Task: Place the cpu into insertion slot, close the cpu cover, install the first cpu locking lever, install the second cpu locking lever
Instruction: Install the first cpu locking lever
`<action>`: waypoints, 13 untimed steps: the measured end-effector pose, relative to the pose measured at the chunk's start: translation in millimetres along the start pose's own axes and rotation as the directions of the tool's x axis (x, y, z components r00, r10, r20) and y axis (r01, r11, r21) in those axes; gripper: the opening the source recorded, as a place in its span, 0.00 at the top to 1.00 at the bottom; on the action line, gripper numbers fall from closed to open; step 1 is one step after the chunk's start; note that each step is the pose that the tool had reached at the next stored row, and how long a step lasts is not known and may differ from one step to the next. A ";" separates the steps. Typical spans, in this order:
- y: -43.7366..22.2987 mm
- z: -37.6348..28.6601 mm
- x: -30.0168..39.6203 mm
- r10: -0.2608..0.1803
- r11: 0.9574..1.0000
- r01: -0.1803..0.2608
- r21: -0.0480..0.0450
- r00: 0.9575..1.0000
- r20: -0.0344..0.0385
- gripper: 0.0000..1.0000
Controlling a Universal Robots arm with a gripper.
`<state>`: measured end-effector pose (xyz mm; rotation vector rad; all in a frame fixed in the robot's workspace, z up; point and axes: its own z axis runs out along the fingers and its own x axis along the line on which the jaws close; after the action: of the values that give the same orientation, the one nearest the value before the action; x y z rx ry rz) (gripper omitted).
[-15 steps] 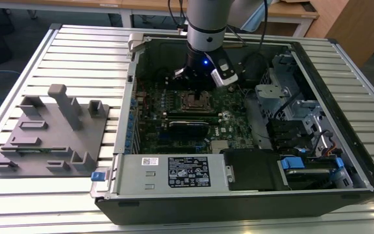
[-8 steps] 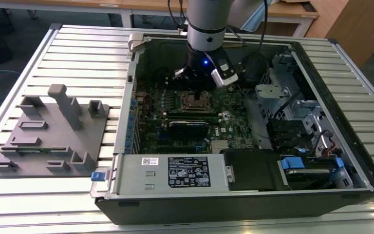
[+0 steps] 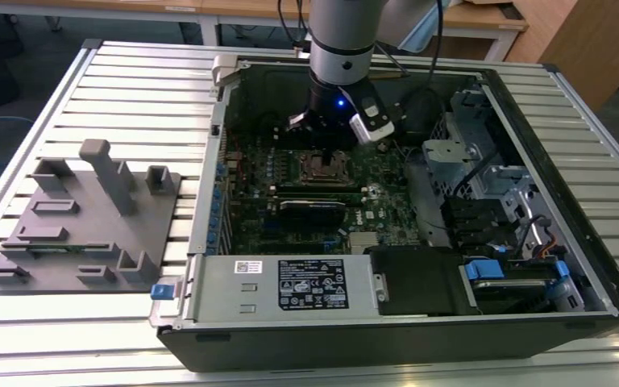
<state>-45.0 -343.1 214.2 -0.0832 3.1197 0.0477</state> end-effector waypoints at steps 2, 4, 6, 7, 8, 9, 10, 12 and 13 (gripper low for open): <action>0.0 0.0 0.0 -0.001 1.000 0.001 0.000 1.000 0.000 0.90; 0.0 0.0 0.0 -0.003 1.000 0.003 0.000 1.000 0.000 0.90; 0.0 0.0 0.0 -0.004 1.000 0.004 0.000 1.000 0.000 0.90; 0.0 0.0 0.0 -0.012 1.000 0.012 0.000 1.000 0.000 0.90; 0.0 0.0 0.0 -0.013 1.000 0.013 0.000 1.000 0.000 0.90; 0.0 0.0 0.0 -0.014 1.000 0.014 0.000 1.000 0.000 0.90; 0.0 0.0 0.0 -0.015 1.000 0.015 0.000 1.000 0.000 0.90; 0.0 0.0 0.0 -0.016 1.000 0.016 0.000 1.000 0.000 0.90; 0.0 0.0 0.0 -0.017 1.000 0.017 0.000 1.000 -0.001 0.90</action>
<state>-45.0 -343.1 214.3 -0.1092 3.1192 0.0479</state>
